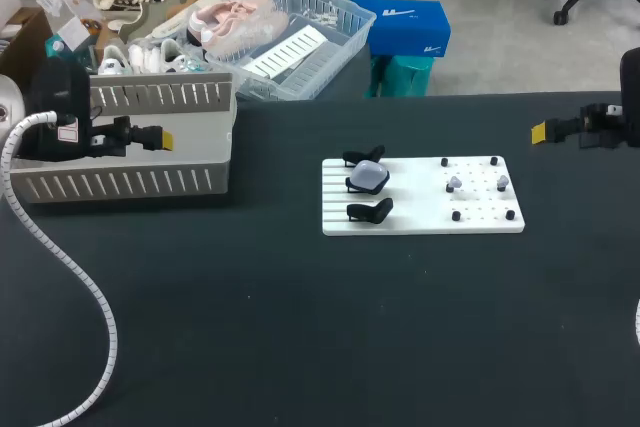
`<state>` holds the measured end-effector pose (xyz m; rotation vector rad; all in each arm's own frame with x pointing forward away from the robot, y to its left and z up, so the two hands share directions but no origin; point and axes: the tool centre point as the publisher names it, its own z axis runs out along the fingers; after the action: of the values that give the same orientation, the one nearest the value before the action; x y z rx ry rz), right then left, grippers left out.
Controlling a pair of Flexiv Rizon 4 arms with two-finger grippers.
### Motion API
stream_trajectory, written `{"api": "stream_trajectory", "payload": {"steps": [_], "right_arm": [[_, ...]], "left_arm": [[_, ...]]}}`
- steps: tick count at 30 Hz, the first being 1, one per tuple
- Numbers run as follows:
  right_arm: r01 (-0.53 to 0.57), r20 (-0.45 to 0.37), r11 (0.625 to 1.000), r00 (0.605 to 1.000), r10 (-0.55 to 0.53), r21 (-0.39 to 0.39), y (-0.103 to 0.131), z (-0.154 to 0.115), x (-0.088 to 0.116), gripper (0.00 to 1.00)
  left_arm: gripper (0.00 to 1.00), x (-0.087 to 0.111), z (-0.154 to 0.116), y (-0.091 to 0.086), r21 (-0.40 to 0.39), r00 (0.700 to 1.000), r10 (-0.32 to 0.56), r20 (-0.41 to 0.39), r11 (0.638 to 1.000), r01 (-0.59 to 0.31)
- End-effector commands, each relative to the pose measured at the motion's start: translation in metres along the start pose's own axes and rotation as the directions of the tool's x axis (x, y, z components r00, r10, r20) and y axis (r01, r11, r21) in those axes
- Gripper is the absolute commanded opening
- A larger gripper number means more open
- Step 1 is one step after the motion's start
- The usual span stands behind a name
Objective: Pick up each earbud case from the left stands, insert the matching earbuds, close the lid, and place the case in the box.
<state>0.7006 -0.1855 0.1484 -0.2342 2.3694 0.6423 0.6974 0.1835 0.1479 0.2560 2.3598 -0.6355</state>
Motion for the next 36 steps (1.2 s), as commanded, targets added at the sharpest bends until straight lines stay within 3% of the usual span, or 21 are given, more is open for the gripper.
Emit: {"api": "stream_trajectory", "payload": {"steps": [1,4,7,13,16,22,25,27,36], "right_arm": [[0.000,0.000,1.000,1.000,0.000,0.000,0.000,0.000,0.000,1.00],[0.000,0.000,1.000,1.000,0.000,0.000,0.000,0.000,0.000,1.00],[0.000,0.000,1.000,1.000,0.000,0.000,0.000,0.000,0.000,1.00],[0.000,0.000,1.000,1.000,0.000,0.000,0.000,0.000,0.000,1.00],[0.000,0.000,1.000,1.000,0.000,0.000,0.000,0.000,0.000,1.00],[0.000,0.000,1.000,1.000,0.000,0.000,0.000,0.000,0.000,1.00],[0.000,0.000,1.000,1.000,0.000,0.000,0.000,0.000,0.000,1.00],[0.000,0.000,1.000,1.000,0.000,0.000,0.000,0.000,0.000,1.00],[0.000,0.000,1.000,1.000,0.000,0.000,0.000,0.000,0.000,1.00]], "left_arm": [[1.00,-0.013,0.007,0.003,0.067,0.996,0.085,-0.014,0.994,-0.084],[1.00,-0.018,0.010,0.002,0.085,0.972,0.234,0.018,0.968,-0.235],[1.00,-0.023,0.009,-0.004,0.153,0.938,0.344,0.045,0.925,-0.347],[1.00,-0.022,0.013,-0.014,0.284,0.853,0.515,0.083,0.808,-0.515],[1.00,-0.021,0.016,-0.021,0.346,0.800,0.587,0.123,0.730,-0.589],[1.00,-0.018,0.029,-0.036,0.416,0.733,0.647,0.210,0.619,-0.666],[1.00,-0.016,0.040,-0.046,0.360,0.677,0.667,0.312,0.576,-0.734],[1.00,-0.016,0.047,-0.052,0.356,0.674,0.655,0.342,0.574,-0.738],[1.00,-0.009,0.069,-0.080,0.408,0.626,0.676,0.388,0.484,-0.775]]}}
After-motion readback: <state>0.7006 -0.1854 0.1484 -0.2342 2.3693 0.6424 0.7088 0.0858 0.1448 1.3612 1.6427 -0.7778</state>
